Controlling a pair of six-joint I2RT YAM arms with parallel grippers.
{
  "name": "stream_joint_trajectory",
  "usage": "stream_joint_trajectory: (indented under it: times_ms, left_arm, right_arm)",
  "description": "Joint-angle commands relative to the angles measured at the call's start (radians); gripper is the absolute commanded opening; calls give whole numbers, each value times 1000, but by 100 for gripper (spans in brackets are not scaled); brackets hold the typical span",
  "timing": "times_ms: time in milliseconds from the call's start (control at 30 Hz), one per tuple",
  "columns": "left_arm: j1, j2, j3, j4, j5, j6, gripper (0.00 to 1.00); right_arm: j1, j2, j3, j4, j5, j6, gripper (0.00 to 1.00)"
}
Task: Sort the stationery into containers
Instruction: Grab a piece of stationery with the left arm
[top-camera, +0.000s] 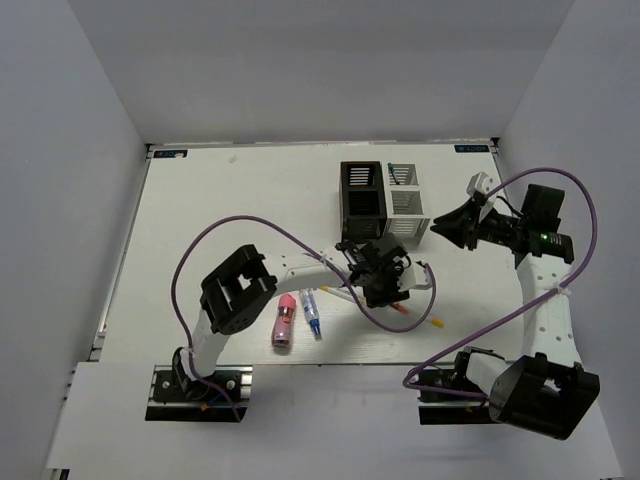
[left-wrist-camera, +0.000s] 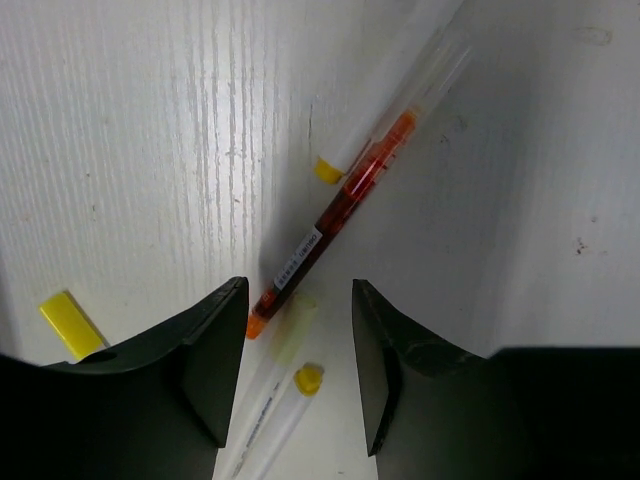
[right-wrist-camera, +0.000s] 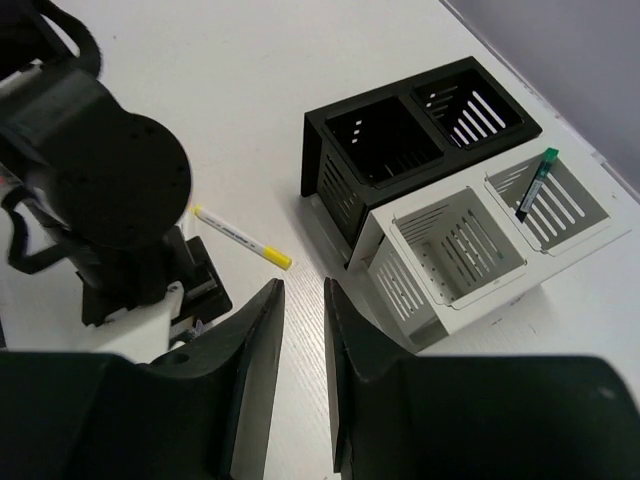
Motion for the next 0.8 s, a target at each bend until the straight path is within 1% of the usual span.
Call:
stream_joint_trajectory:
  times_ms: [0, 167, 267, 367, 500, 533, 600, 733, 767]
  left_arm:
    - [-2, 25, 79, -42, 3, 60, 56]
    - [-2, 59, 102, -65, 45, 80, 56]
    - [-2, 94, 163, -106, 92, 106, 57]
    - [-2, 153, 230, -177, 102, 124, 57]
    - [7, 177, 254, -197, 126, 133, 56]
    - [7, 189, 264, -197, 126, 143, 54]
    - [7, 201, 277, -233, 135, 152, 47]
    - [7, 224, 289, -278, 164, 161, 39]
    - [7, 224, 289, -287, 165, 170, 34]
  right_arm:
    - [-21, -13, 5, -70, -58, -59, 29]
    - [-47, -5, 4, -133, -70, -122, 29]
    - [-61, 7, 5, -158, -80, -142, 29]
    - [-76, 16, 11, -211, -97, -206, 29]
    - [-95, 30, 13, -256, -112, -251, 29]
    - [-99, 30, 13, -271, -120, -262, 29]
    - [-108, 38, 16, -303, -123, -314, 29]
    - [-130, 55, 39, -380, -139, -387, 29]
    - [-136, 58, 42, -415, -146, -407, 29]
